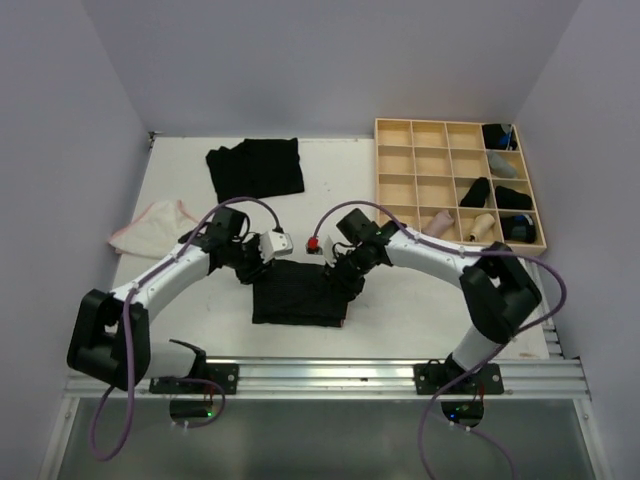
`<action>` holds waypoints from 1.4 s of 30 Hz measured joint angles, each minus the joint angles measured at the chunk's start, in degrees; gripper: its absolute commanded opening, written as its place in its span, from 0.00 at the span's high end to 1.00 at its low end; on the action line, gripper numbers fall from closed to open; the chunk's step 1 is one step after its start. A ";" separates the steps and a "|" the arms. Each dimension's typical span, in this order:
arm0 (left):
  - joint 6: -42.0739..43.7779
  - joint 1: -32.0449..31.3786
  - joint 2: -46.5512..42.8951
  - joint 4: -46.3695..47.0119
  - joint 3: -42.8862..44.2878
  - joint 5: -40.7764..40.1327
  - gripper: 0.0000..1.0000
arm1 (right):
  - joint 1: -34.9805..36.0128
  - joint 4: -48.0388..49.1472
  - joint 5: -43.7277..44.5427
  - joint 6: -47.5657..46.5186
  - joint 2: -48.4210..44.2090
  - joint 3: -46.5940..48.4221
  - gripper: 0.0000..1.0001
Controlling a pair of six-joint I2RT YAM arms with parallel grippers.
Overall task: Roll the underwear
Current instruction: Fold the underwear
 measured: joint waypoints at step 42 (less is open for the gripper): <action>-1.97 -11.28 -21.07 -4.07 -7.56 -1.36 0.45 | -16.92 18.99 -3.61 40.76 -5.11 -14.88 0.75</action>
